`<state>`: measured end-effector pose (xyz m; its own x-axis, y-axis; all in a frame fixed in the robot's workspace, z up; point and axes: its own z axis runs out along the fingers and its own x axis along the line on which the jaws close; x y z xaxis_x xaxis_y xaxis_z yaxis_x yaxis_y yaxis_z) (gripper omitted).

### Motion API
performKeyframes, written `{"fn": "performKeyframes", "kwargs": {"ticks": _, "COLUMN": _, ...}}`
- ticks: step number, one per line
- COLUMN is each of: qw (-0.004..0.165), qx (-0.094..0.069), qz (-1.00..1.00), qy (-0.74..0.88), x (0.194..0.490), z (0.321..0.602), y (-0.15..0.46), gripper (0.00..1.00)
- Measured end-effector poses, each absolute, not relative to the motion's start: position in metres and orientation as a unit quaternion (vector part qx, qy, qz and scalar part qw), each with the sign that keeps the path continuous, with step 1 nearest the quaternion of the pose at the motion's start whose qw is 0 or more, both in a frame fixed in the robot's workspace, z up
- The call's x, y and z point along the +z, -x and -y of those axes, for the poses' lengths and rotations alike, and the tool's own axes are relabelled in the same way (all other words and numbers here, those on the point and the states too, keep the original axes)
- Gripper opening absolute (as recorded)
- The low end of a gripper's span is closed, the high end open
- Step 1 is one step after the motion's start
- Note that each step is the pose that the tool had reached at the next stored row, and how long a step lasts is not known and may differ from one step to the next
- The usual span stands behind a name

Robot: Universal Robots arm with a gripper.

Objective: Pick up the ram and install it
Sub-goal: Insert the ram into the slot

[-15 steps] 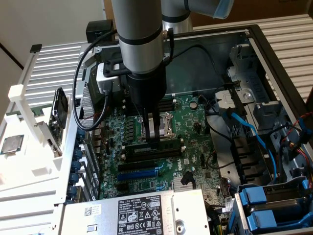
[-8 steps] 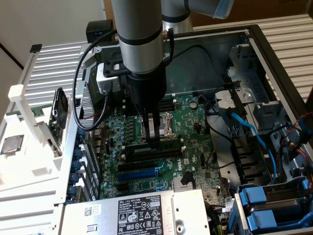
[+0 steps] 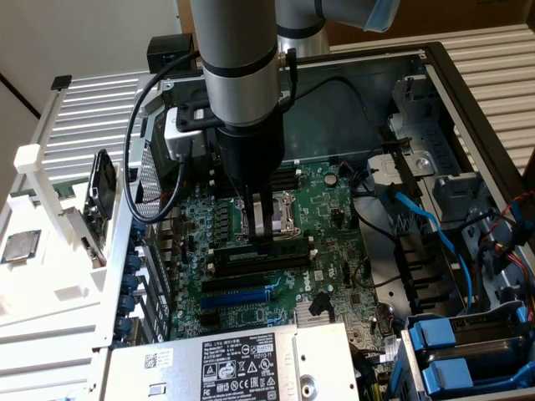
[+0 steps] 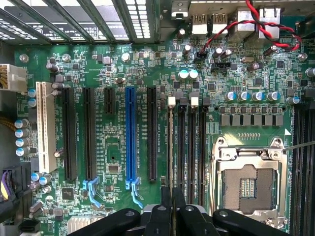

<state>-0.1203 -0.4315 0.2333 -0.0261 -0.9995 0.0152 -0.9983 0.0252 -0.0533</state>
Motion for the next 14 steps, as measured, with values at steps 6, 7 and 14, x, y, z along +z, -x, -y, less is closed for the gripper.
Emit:
{"fn": "performKeyframes", "kwargs": {"ticks": 6, "qw": 0.013, "qx": -0.024, "qz": -0.717, "qy": 0.696, "x": 0.2329, "z": 0.4314, "y": 0.1203, "gripper": 0.13}}
{"fn": "performKeyframes", "kwargs": {"ticks": 7, "qw": 0.013, "qx": -0.024, "qz": -0.717, "qy": 0.697, "x": 0.2328, "z": 0.4314, "y": 0.1203, "gripper": 0.13}}
{"fn": "performKeyframes", "kwargs": {"ticks": 14, "qw": 0.013, "qx": -0.024, "qz": -0.717, "qy": 0.697, "x": 0.2321, "z": 0.4297, "y": 0.1203, "gripper": 0.13}}
